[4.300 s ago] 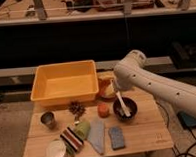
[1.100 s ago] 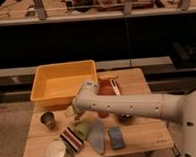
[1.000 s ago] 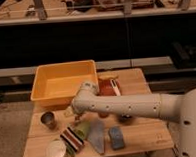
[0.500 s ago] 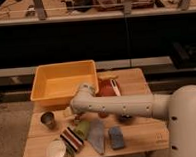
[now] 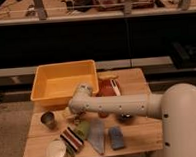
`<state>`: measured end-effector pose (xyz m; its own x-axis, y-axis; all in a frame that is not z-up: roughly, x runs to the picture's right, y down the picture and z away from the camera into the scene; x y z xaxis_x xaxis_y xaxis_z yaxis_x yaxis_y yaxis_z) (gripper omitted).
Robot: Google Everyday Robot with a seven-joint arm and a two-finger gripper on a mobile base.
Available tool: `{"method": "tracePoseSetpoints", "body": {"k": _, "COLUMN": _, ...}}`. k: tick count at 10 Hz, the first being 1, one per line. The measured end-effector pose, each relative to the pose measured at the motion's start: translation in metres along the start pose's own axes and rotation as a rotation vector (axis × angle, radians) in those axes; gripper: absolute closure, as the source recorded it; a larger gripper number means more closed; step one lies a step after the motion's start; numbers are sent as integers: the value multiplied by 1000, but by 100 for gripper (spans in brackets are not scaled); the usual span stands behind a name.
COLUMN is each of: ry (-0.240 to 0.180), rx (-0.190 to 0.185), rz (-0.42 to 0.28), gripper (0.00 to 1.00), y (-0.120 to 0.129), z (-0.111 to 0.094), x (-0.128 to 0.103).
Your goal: Place grapes in tray
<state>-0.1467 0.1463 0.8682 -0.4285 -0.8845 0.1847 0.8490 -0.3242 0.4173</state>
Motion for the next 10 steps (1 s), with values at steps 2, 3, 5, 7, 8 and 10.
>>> {"method": "tracePoseSetpoints", "body": {"k": 2, "ry": 6, "rx": 0, "rz": -8, "gripper": 52, "y": -3, "z": 3, "x": -1}}
{"method": "tracePoseSetpoints", "body": {"k": 3, "ry": 16, "rx": 11, "rz": -14, "gripper": 60, "y": -5, "z": 3, "x": -2}}
{"method": "tracePoseSetpoints", "body": {"k": 5, "ry": 63, "rx": 58, "rz": -65, "gripper": 83, "y": -14, "z": -7, "x": -3}}
{"method": "tracePoseSetpoints", "body": {"k": 7, "ry": 77, "rx": 89, "rz": -105, "gripper": 98, "y": -27, "z": -13, "x": -3}}
{"method": "tracePoseSetpoints", "body": {"k": 8, "ry": 87, "rx": 98, "rz": -115, "gripper": 100, "y": -29, "z": -18, "x": -3}}
{"method": "tracePoseSetpoints", "body": {"k": 10, "ry": 114, "rx": 107, "rz": -123, "gripper": 100, "y": -32, "z": -37, "x": 2}}
